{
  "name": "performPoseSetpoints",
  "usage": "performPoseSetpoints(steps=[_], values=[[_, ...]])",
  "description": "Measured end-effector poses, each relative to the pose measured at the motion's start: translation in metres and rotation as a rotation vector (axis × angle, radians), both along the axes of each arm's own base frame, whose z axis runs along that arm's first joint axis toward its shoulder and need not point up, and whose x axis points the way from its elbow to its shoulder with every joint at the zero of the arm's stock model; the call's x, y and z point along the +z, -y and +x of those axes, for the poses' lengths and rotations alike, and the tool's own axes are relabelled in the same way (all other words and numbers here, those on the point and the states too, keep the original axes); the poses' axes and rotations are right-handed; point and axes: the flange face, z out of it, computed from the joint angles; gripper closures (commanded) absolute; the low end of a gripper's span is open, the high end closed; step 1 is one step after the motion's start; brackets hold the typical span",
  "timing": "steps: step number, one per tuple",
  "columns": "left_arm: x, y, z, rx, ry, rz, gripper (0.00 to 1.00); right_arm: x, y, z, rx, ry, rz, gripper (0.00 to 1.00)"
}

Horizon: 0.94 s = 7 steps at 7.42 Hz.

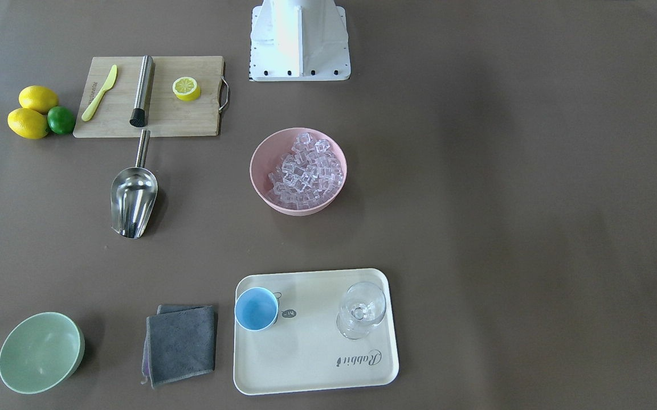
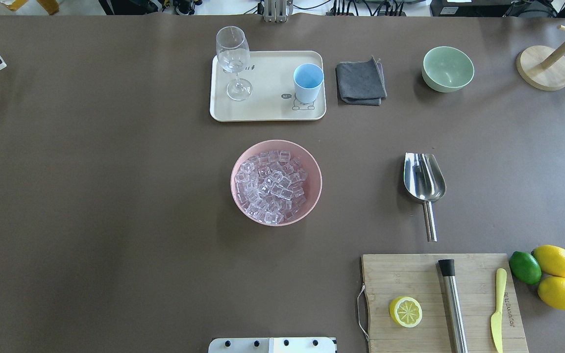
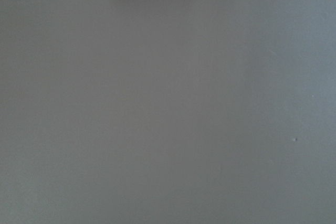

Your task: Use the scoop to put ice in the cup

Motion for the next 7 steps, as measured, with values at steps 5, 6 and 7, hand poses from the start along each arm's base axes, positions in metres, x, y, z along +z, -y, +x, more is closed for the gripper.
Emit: performPoseSetpoints(steps=[5, 6, 7], values=[[-0.053, 0.031, 0.032, 0.062, -0.154, 0.202, 0.02, -0.127, -0.003, -0.097, 0.122, 0.044, -0.069, 0.01], [-0.063, 0.032, 0.052, 0.109, -0.193, 0.276, 0.02, -0.150, -0.009, -0.133, 0.116, 0.057, -0.099, 0.05], [-0.076, 0.034, 0.085, 0.188, -0.240, 0.353, 0.02, -0.177, -0.019, -0.176, 0.093, 0.074, -0.120, 0.05]])
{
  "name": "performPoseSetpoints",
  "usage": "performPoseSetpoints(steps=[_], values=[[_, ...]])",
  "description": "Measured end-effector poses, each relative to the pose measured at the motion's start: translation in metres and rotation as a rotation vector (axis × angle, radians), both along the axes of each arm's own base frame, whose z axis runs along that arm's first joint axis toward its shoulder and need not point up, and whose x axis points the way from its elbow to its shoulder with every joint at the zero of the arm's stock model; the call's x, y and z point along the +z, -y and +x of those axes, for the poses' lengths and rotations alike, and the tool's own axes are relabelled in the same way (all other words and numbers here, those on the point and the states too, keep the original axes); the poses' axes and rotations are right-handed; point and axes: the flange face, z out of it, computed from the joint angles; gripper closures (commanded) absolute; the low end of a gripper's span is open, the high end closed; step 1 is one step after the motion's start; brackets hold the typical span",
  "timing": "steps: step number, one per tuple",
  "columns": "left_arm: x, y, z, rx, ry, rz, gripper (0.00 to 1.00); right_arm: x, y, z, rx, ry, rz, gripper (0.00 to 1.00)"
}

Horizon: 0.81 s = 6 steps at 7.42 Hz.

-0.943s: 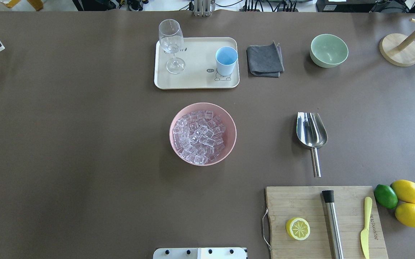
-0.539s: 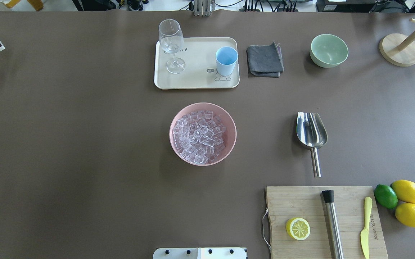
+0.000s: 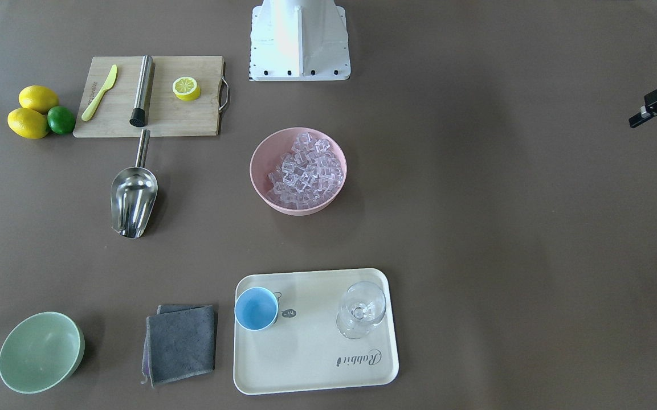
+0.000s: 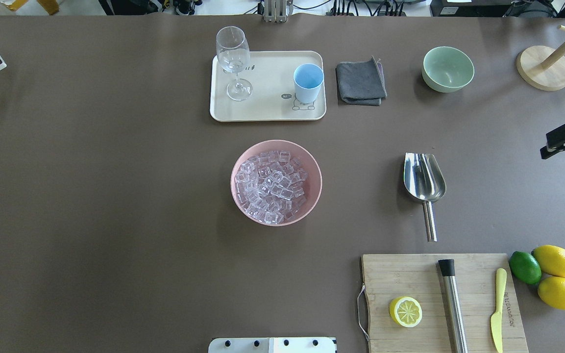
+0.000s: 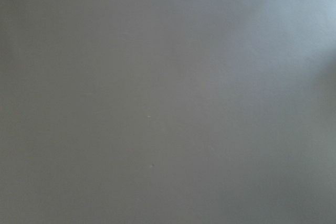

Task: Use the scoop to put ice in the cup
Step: 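Reach the right gripper to the metal scoop while the left gripper approaches the pink bowl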

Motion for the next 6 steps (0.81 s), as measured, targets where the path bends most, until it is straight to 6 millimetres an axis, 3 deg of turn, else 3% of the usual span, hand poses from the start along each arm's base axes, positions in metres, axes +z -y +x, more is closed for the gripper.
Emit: performPoseSetpoints(steps=[2, 3, 4, 6], values=[[-0.026, 0.008, 0.071, 0.146, -0.046, 0.120, 0.02, -0.042, -0.027, -0.092, -0.050, -0.005, -0.031, 0.05], [-0.031, 0.012, 0.089, 0.178, -0.060, 0.165, 0.02, -0.057, -0.042, -0.136, -0.065, -0.026, -0.032, 0.06], [-0.035, 0.014, 0.109, 0.207, -0.058, 0.210, 0.02, -0.065, -0.055, -0.170, -0.072, -0.042, -0.020, 0.16], [-0.040, 0.014, 0.158, 0.255, -0.016, 0.312, 0.02, -0.053, -0.065, -0.215, -0.067, -0.037, -0.001, 0.16]])
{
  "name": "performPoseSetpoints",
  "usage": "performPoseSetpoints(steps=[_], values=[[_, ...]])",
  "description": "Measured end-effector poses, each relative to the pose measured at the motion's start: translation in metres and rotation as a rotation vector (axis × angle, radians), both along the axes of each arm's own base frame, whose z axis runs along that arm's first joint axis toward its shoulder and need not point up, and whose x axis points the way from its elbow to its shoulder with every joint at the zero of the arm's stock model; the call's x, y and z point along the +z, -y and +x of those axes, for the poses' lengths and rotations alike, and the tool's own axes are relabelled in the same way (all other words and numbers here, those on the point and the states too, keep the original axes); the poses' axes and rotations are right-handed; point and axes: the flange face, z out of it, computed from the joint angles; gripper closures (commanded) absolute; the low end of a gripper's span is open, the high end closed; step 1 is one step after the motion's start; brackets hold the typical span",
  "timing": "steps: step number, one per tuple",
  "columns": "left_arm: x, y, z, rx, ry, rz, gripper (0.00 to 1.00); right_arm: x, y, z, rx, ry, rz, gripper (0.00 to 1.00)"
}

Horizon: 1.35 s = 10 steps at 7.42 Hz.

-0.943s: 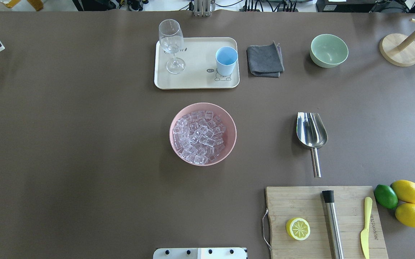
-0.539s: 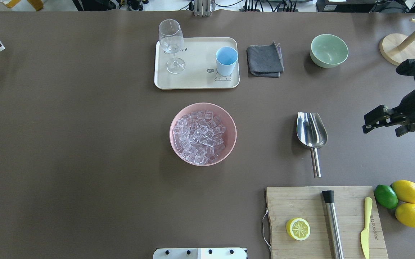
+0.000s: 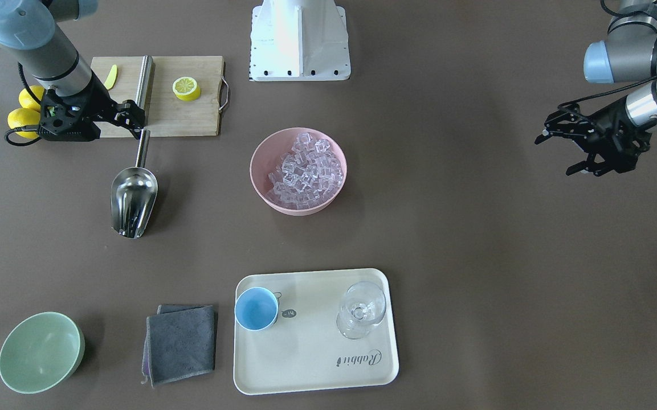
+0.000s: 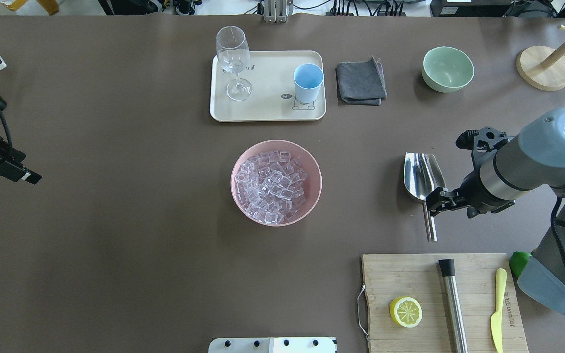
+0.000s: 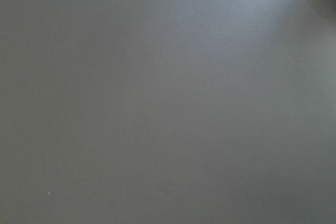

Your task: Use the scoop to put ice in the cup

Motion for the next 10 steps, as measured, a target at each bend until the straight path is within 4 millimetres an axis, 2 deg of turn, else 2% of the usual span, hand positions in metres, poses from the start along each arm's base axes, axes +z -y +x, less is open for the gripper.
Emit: performPoseSetpoints(steps=[1, 3, 4, 5, 7, 8, 9, 10], values=[[-0.006, -0.002, 0.020, 0.001, 0.002, 0.088, 0.02, 0.011, -0.001, -0.015, -0.003, 0.006, 0.005, 0.16], [-0.020, -0.008, 0.035, -0.019, -0.045, 0.191, 0.02, 0.019, -0.007, -0.034, -0.005, 0.002, 0.005, 0.18], [-0.024, -0.013, 0.050, -0.005, -0.077, 0.245, 0.02, 0.022, -0.010, -0.041, -0.006, -0.004, -0.001, 0.19], [-0.031, -0.017, 0.073, 0.009, -0.106, 0.313, 0.02, 0.025, -0.012, -0.045, -0.005, -0.011, -0.005, 0.19], [-0.051, -0.028, 0.132, 0.042, -0.155, 0.425, 0.02, 0.034, -0.009, -0.054, -0.017, -0.025, -0.016, 0.19], [-0.061, -0.033, 0.154, 0.055, -0.174, 0.457, 0.02, 0.036, -0.008, -0.057, -0.025, -0.025, -0.019, 0.22], [-0.072, -0.035, 0.171, 0.062, -0.189, 0.480, 0.02, 0.036, -0.008, -0.059, -0.031, -0.024, -0.022, 0.32], [-0.079, -0.033, 0.182, 0.064, -0.200, 0.495, 0.02, 0.036, -0.008, -0.060, -0.034, -0.022, -0.025, 0.38]])
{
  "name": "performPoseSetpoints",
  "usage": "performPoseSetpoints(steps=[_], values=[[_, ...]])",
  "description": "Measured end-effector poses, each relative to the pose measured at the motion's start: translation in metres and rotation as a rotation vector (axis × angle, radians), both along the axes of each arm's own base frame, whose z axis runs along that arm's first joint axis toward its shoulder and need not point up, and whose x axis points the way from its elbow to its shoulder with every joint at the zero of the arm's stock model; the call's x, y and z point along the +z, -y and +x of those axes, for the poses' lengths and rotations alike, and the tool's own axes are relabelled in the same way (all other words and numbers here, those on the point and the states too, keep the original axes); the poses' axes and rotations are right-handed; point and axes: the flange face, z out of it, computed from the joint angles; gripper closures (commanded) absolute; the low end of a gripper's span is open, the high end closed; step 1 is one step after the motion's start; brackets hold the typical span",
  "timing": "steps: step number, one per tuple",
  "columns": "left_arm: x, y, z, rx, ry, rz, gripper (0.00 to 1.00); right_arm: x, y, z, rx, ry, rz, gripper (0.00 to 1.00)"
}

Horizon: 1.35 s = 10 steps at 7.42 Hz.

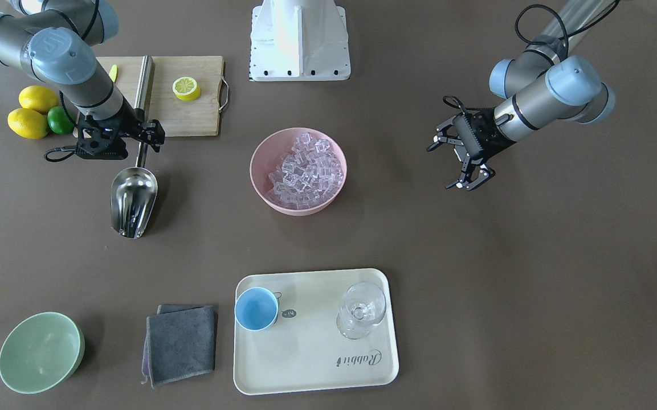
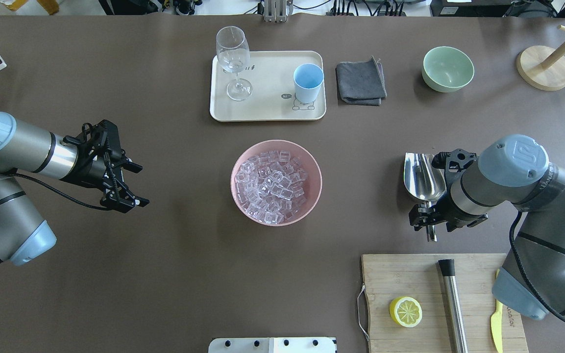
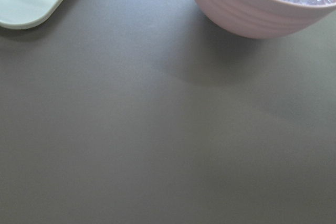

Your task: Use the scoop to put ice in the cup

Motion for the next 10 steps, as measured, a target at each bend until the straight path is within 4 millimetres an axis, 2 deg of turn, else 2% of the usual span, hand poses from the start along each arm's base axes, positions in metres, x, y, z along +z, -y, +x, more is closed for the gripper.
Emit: performPoseSetpoints(steps=[2, 4, 5, 6, 7, 8, 10], values=[[-0.015, -0.002, 0.017, 0.003, -0.040, 0.049, 0.02, -0.001, -0.002, -0.001, -0.011, 0.009, -0.013, 0.40], [-0.028, -0.018, 0.043, -0.031, -0.080, 0.118, 0.02, -0.001, -0.002, -0.001, -0.014, 0.011, -0.016, 0.40], [-0.033, -0.023, 0.053, -0.046, -0.092, 0.138, 0.02, 0.000, -0.002, -0.001, -0.014, 0.010, -0.016, 0.59], [-0.038, -0.025, 0.064, -0.068, -0.104, 0.158, 0.02, 0.001, -0.001, -0.002, -0.015, 0.008, -0.018, 0.83], [-0.043, -0.028, 0.077, -0.086, -0.111, 0.172, 0.02, 0.002, -0.001, -0.002, -0.018, 0.008, -0.021, 1.00], [-0.046, -0.029, 0.087, -0.106, -0.117, 0.185, 0.02, 0.002, -0.002, -0.003, -0.022, 0.010, -0.026, 1.00], [-0.050, -0.031, 0.093, -0.134, -0.139, 0.208, 0.02, 0.000, -0.002, -0.003, -0.028, 0.014, -0.027, 1.00]])
